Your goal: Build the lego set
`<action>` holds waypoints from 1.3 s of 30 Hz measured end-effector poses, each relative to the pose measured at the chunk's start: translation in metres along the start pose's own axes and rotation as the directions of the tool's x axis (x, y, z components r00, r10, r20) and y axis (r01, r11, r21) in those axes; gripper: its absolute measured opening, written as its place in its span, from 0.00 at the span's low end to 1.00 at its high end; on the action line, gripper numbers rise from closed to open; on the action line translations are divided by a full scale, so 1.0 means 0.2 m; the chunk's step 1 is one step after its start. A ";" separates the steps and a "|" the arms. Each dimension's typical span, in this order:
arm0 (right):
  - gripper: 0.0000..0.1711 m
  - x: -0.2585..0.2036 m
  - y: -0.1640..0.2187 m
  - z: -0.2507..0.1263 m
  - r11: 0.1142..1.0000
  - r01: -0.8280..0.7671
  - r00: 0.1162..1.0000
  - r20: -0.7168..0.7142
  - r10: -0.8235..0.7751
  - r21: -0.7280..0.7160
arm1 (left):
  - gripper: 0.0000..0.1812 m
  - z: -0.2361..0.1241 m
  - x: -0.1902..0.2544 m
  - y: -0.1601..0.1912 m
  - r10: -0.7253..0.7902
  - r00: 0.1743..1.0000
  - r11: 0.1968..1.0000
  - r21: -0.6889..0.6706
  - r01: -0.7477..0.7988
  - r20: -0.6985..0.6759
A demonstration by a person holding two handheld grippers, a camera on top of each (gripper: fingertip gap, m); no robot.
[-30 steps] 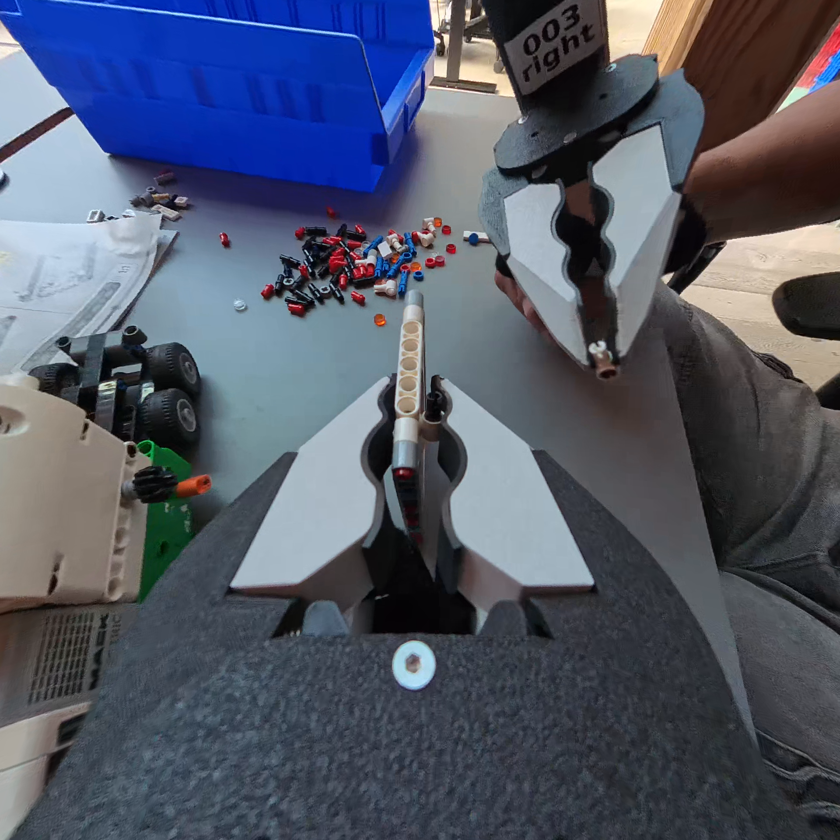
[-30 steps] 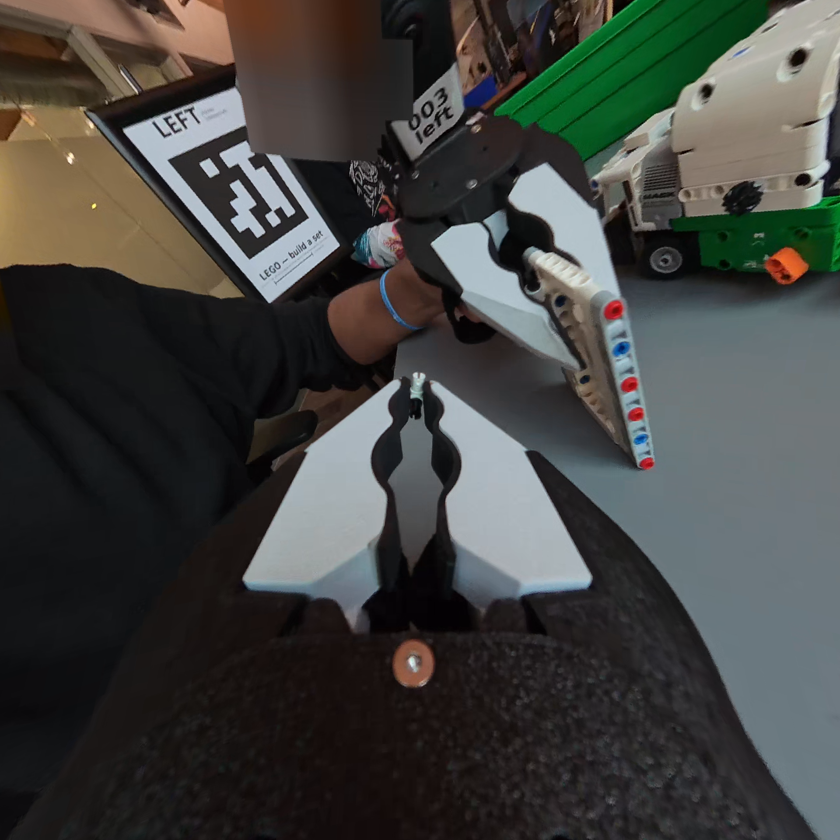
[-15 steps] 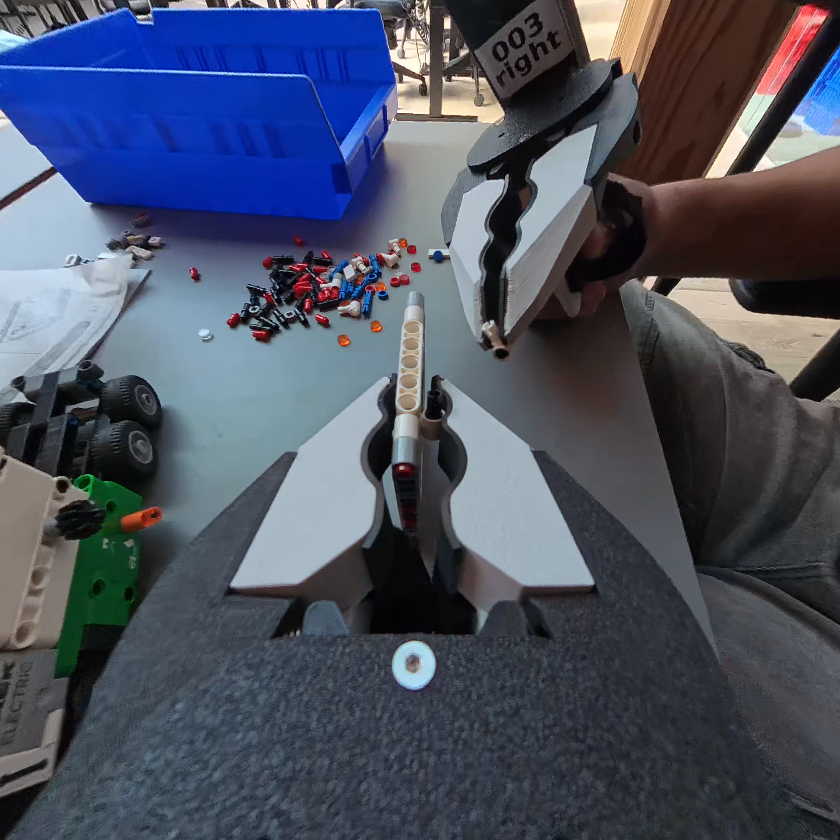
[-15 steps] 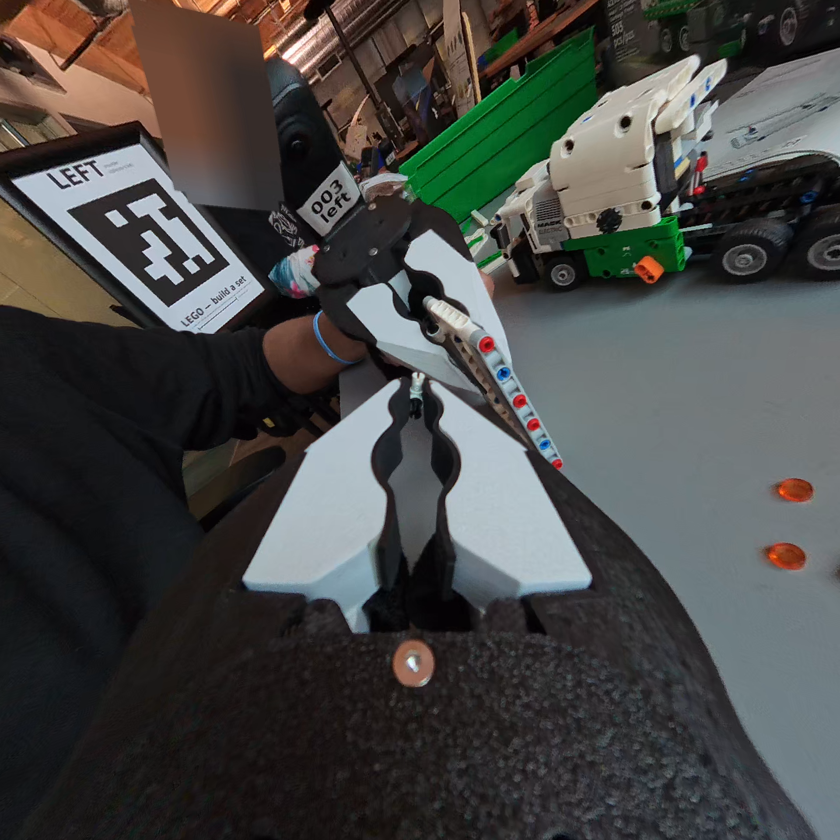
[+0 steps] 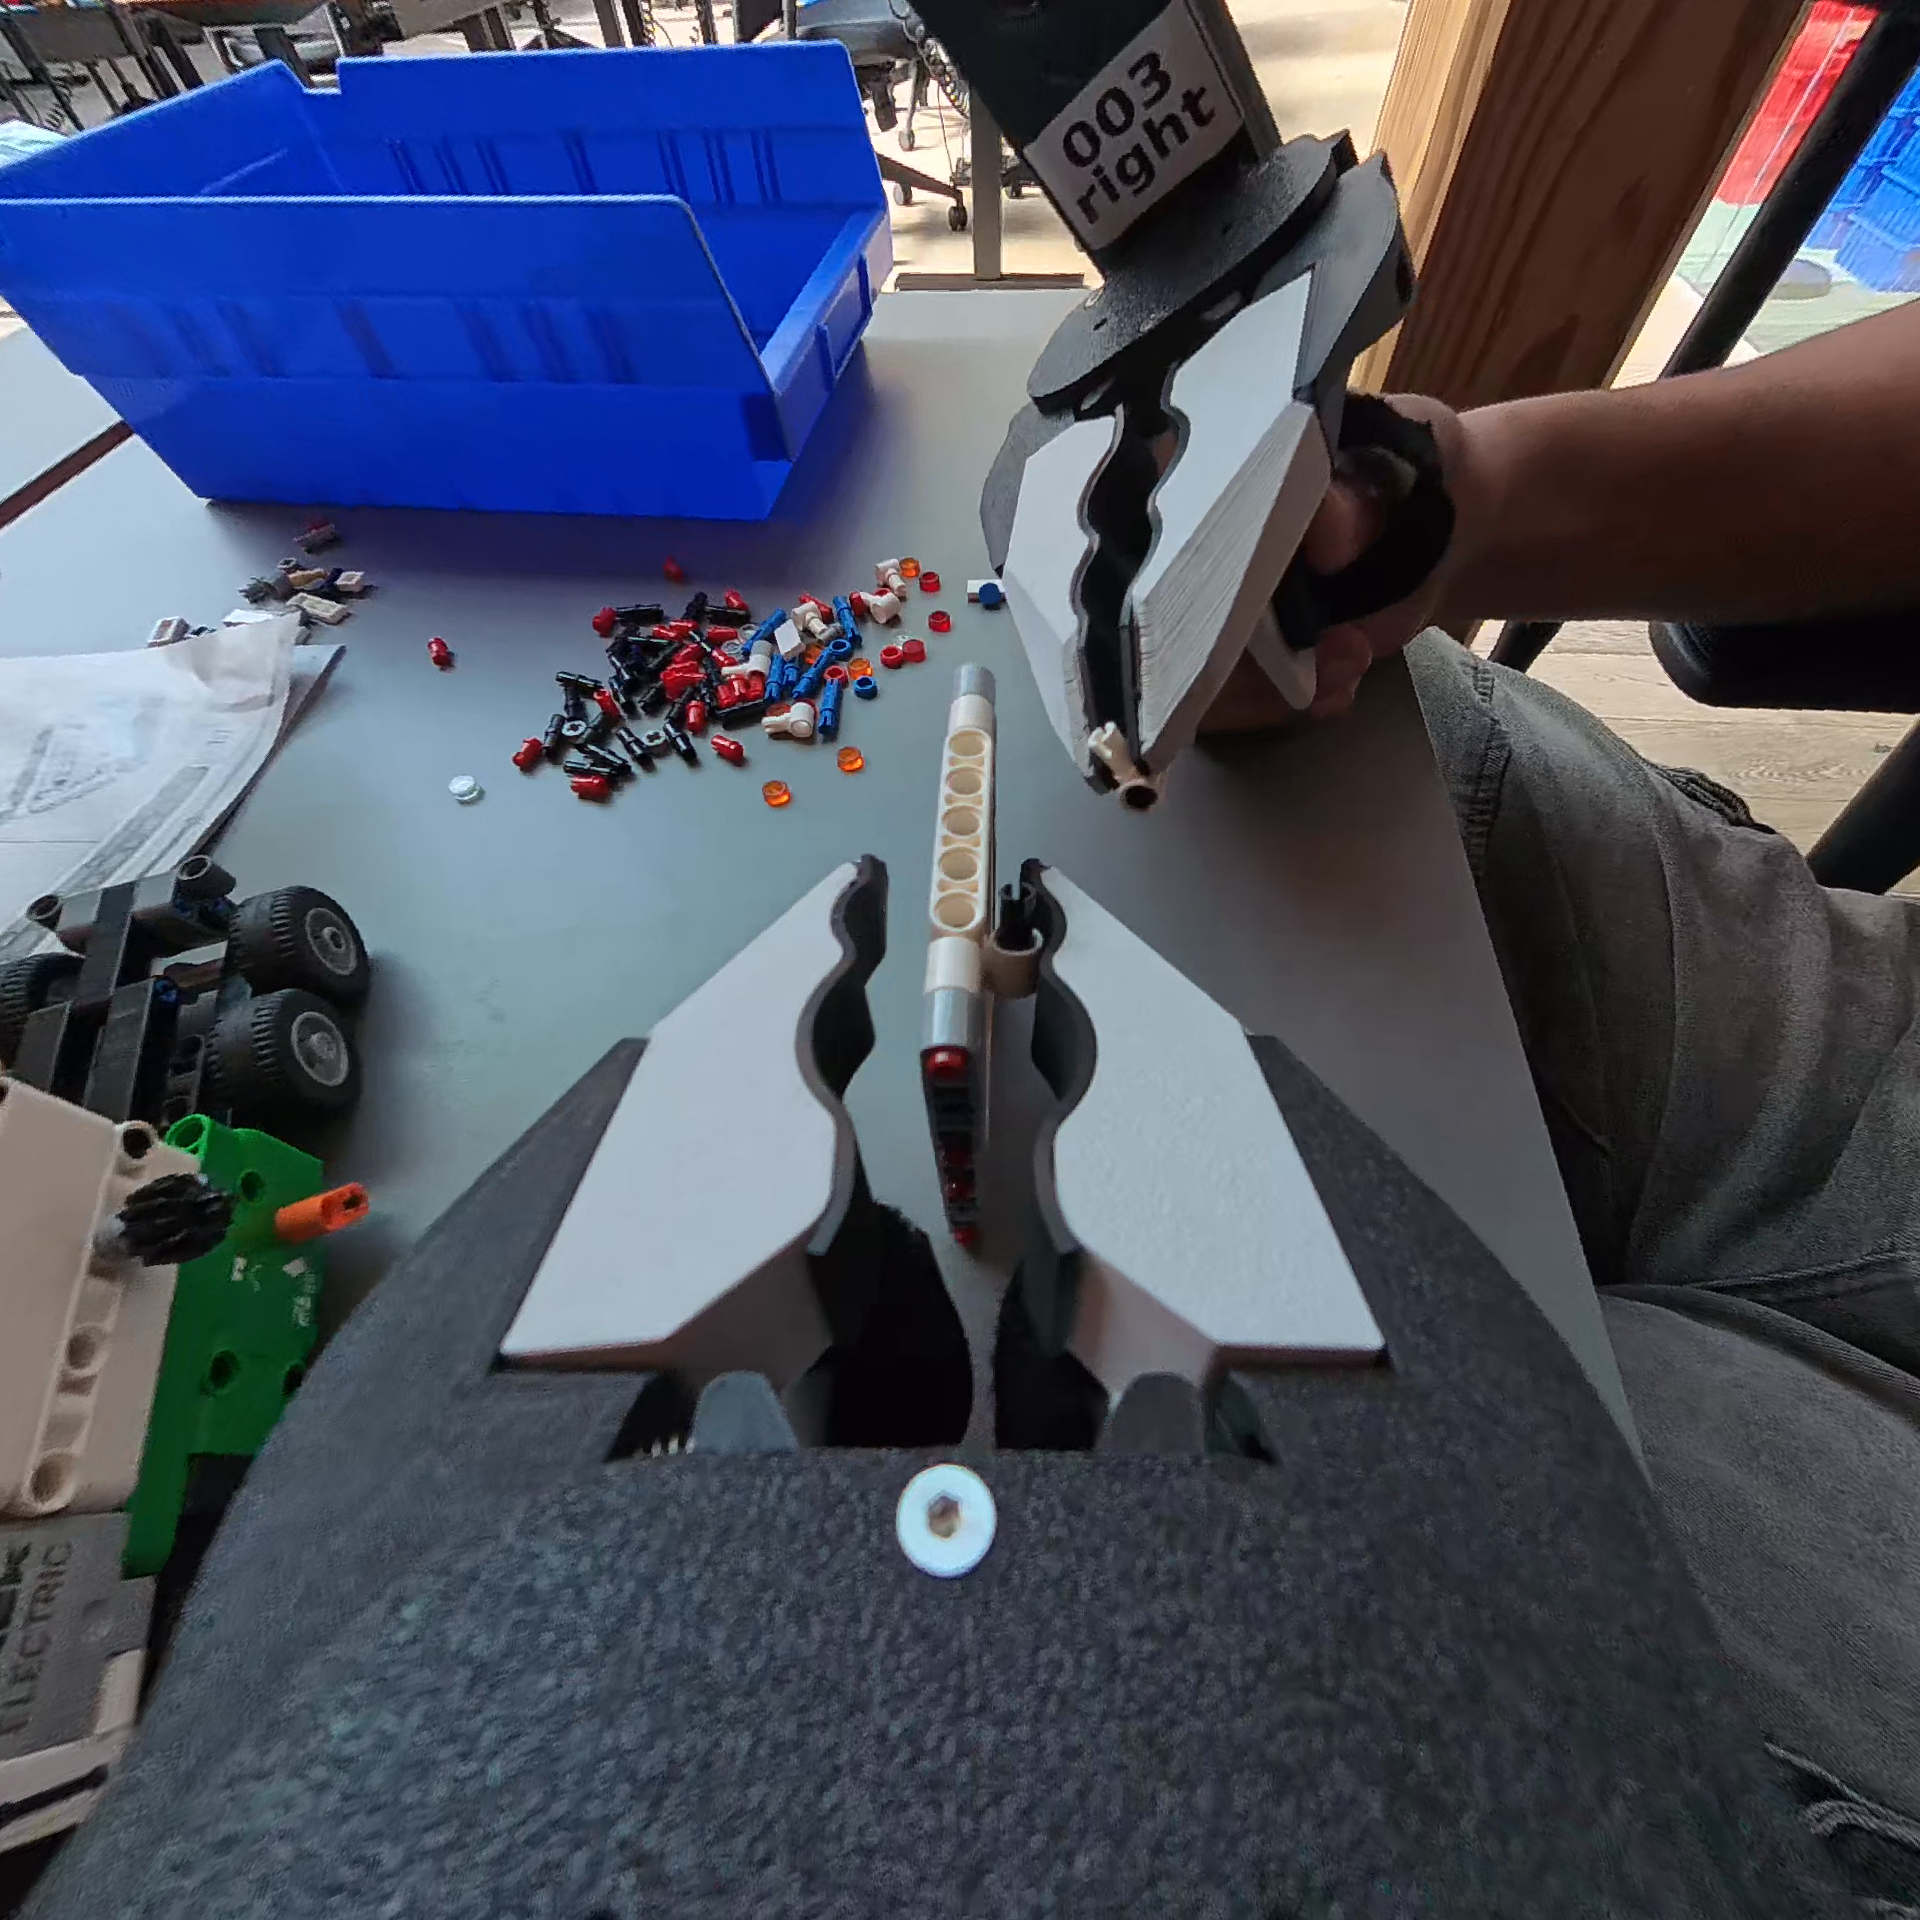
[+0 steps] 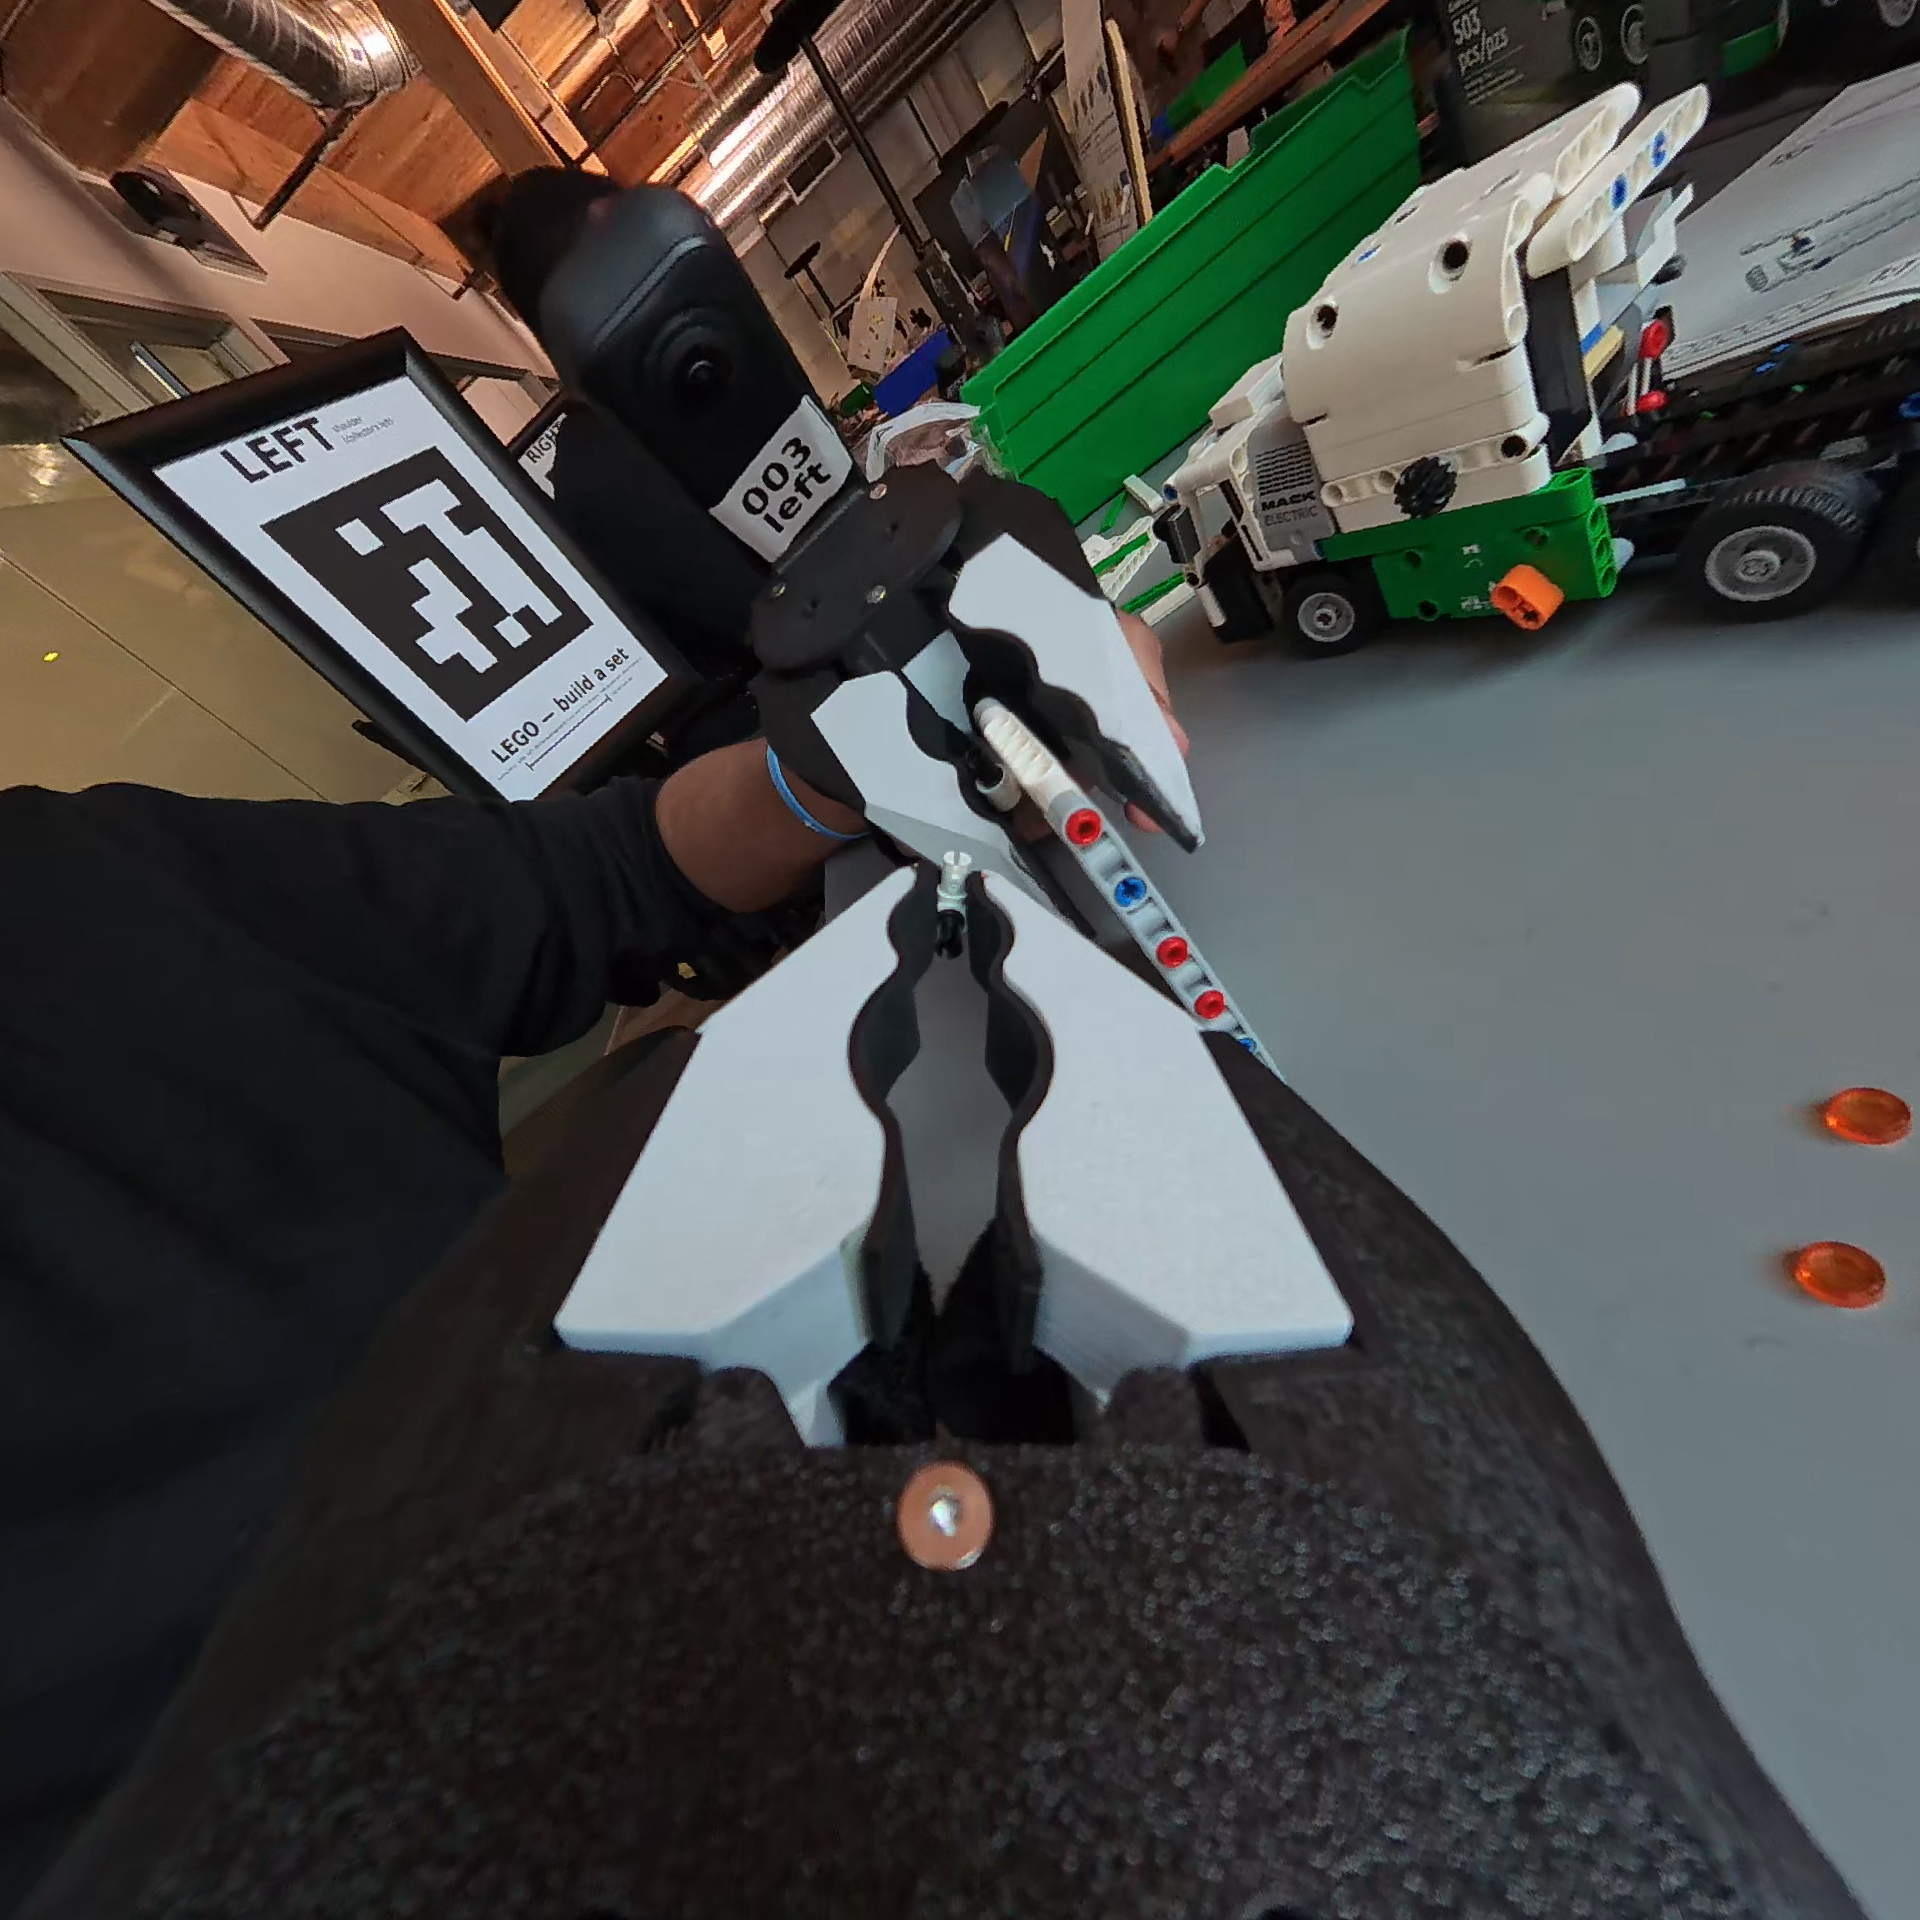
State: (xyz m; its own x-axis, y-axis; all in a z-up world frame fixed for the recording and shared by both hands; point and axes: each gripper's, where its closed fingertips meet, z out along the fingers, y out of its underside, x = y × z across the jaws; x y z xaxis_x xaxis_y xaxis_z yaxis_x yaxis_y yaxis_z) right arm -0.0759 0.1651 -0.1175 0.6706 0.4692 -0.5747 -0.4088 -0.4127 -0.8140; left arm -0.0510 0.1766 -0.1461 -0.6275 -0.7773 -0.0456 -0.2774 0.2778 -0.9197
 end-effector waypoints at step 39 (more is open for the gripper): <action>0.02 -0.17 0.01 0.05 0.992 -0.118 0.963 0.240 0.125 -0.043 | 0.08 -0.13 0.25 -0.19 0.579 0.803 0.800 0.095 -0.593 0.138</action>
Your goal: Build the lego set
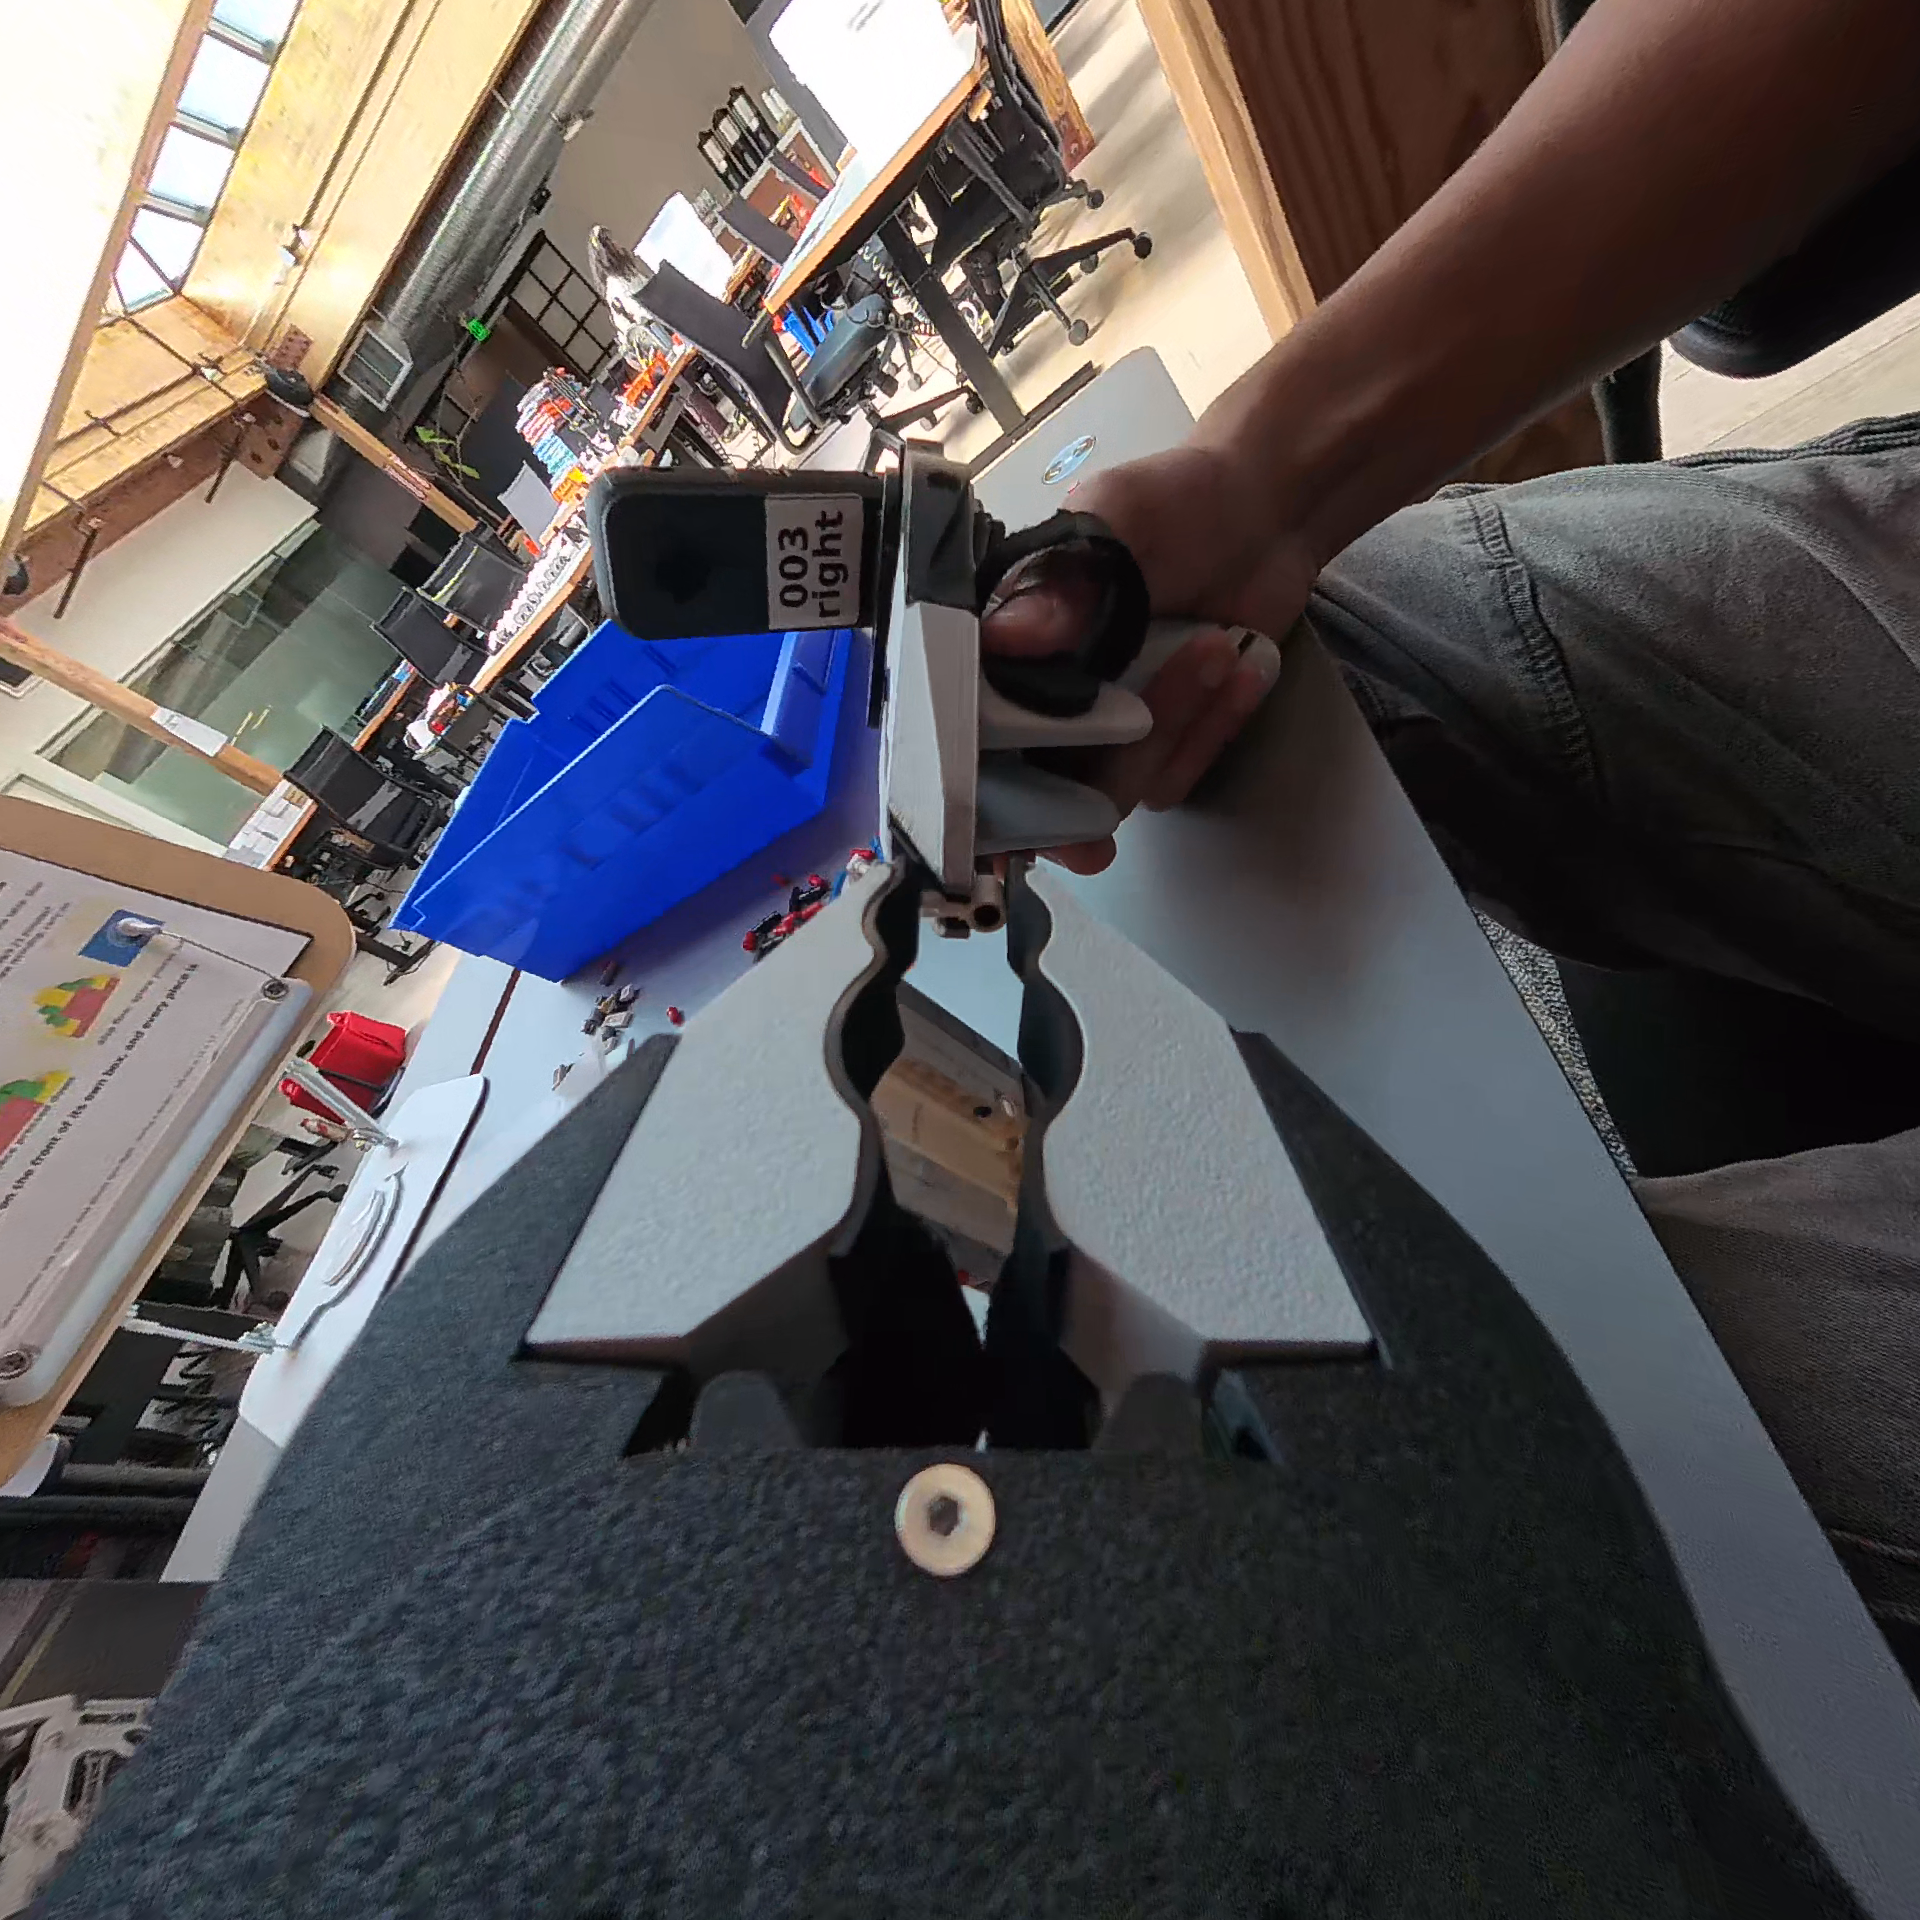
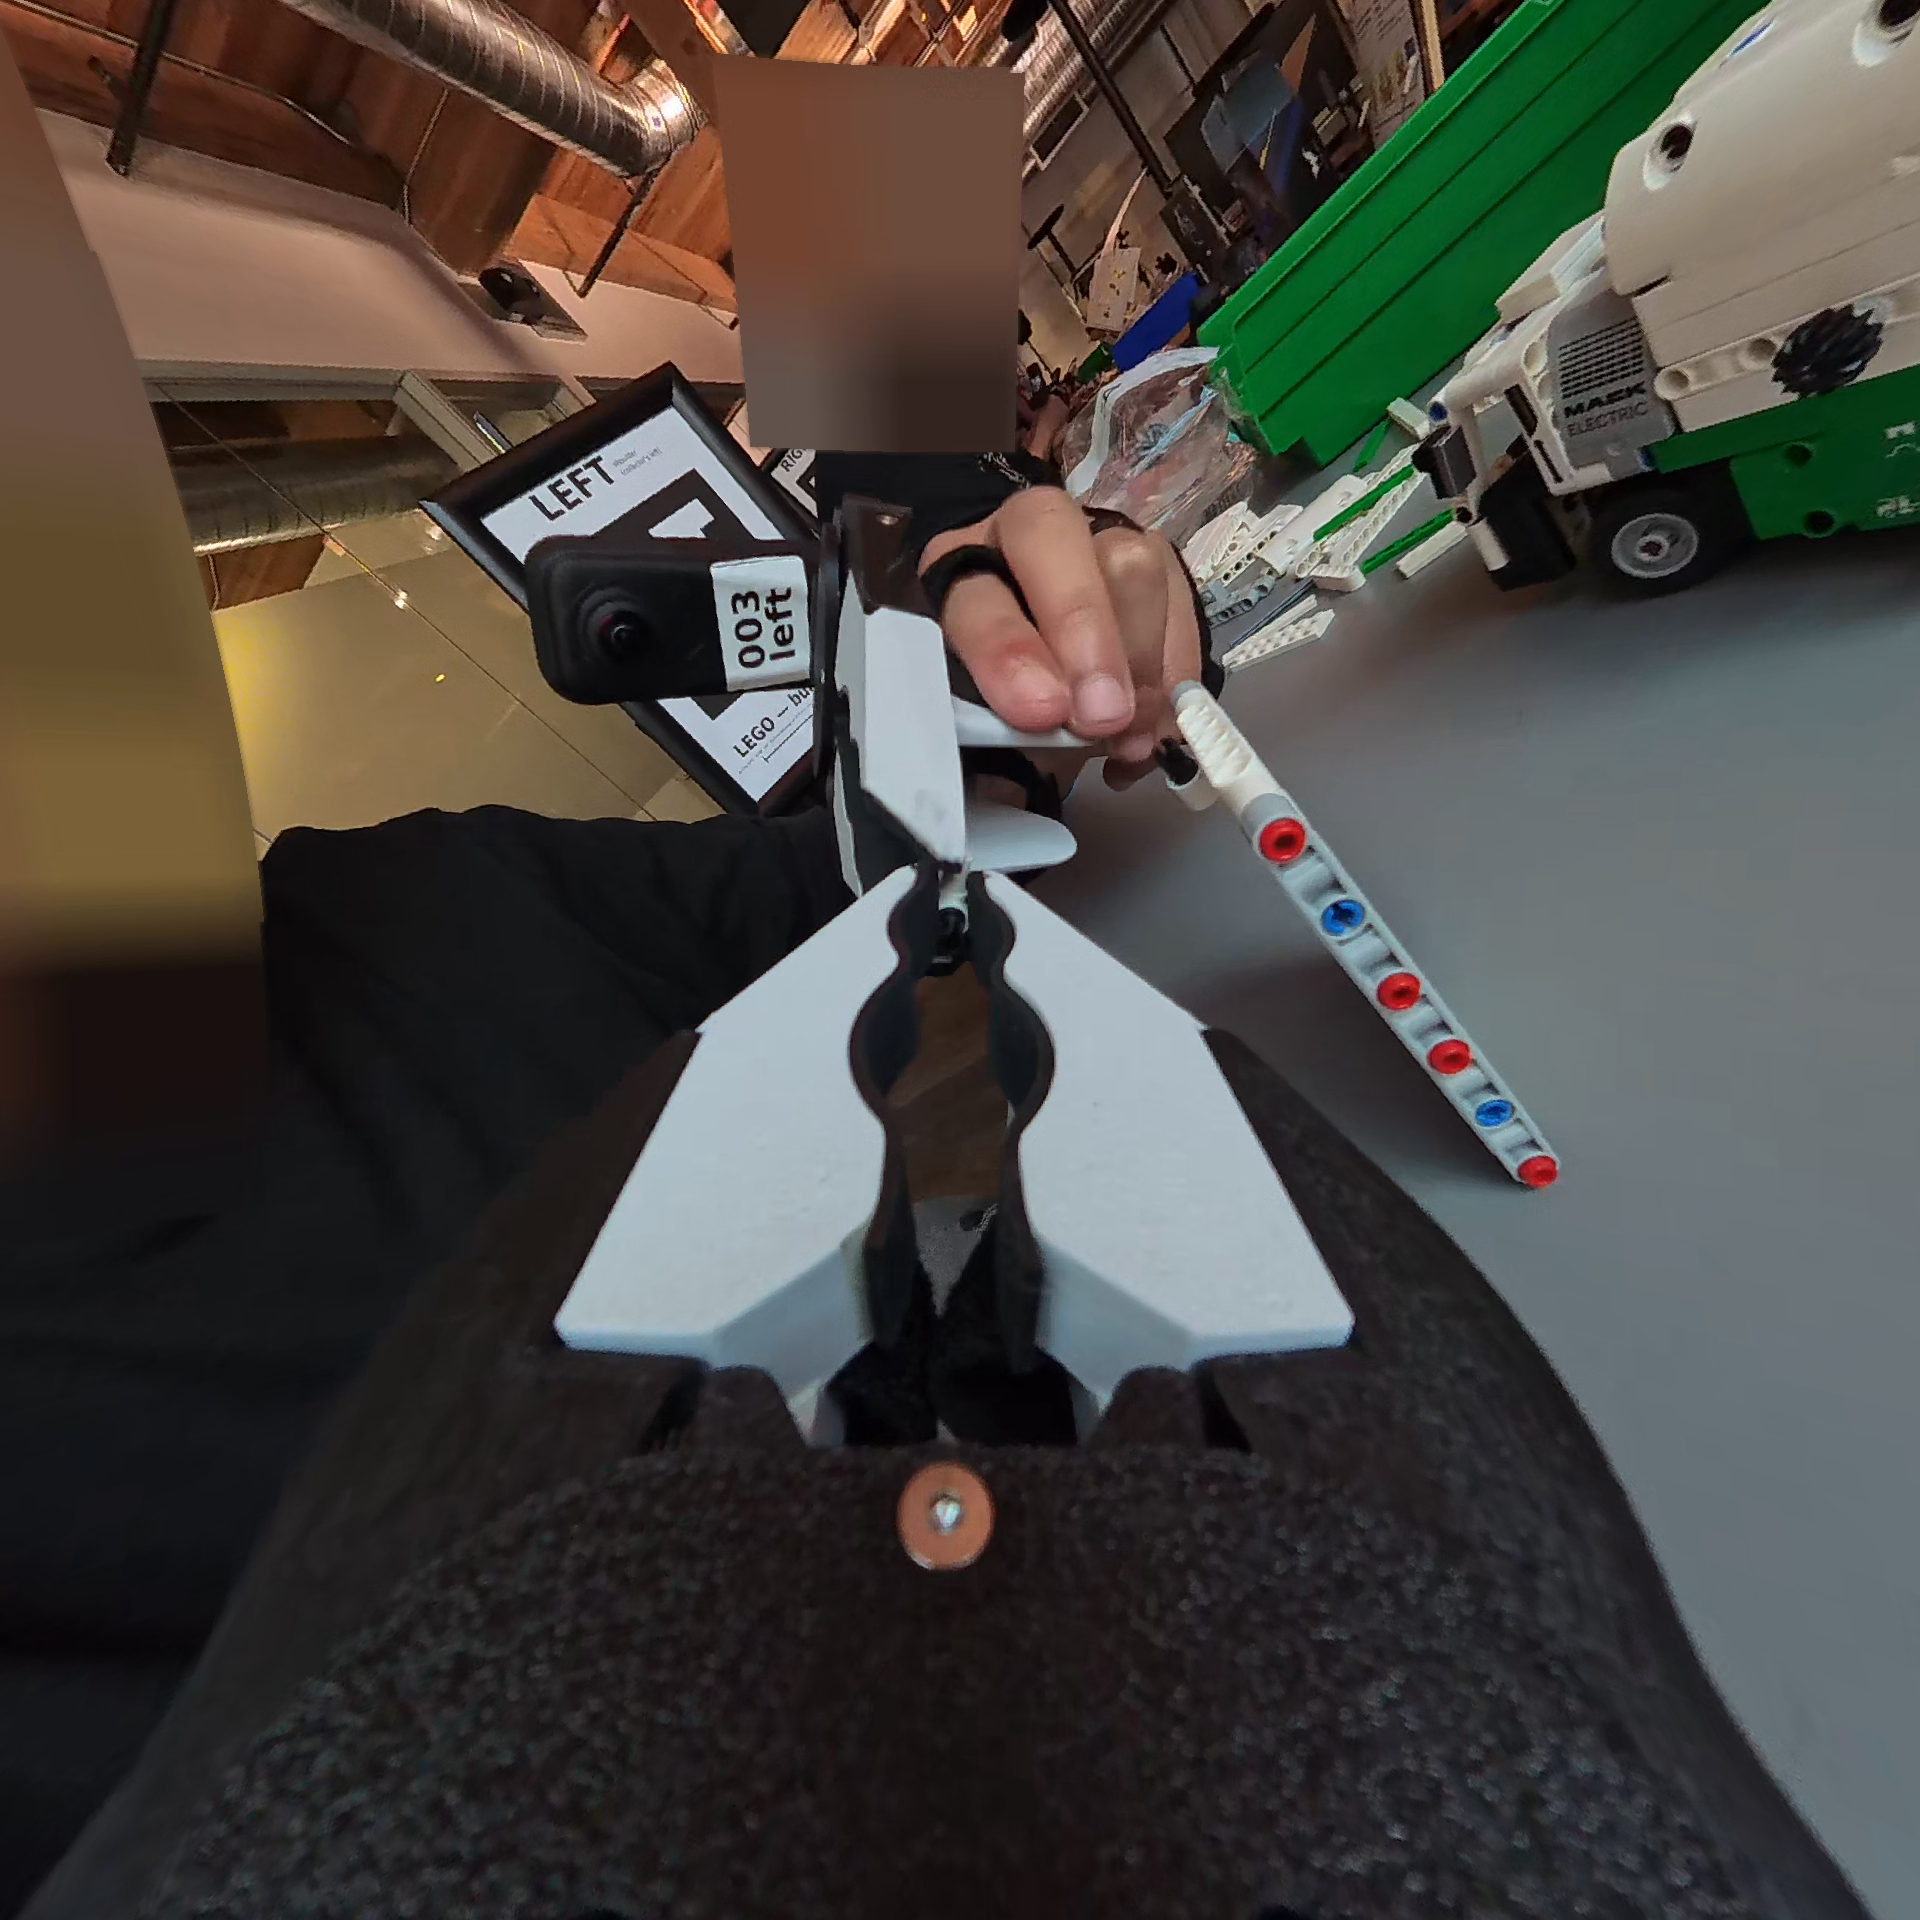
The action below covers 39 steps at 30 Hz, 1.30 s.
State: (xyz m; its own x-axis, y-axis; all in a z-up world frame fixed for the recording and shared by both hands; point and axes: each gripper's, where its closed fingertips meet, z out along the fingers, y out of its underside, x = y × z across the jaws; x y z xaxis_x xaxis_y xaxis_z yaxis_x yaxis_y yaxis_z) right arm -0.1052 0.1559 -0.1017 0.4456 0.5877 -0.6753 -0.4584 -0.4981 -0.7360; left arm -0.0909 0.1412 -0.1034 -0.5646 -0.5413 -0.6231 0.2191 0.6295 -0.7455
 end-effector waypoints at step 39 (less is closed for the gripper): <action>0.03 0.18 -0.03 -0.10 0.876 -0.473 0.877 -0.042 0.478 0.090 | 0.26 0.15 -0.08 0.22 -0.416 0.907 0.905 -0.130 0.405 -0.067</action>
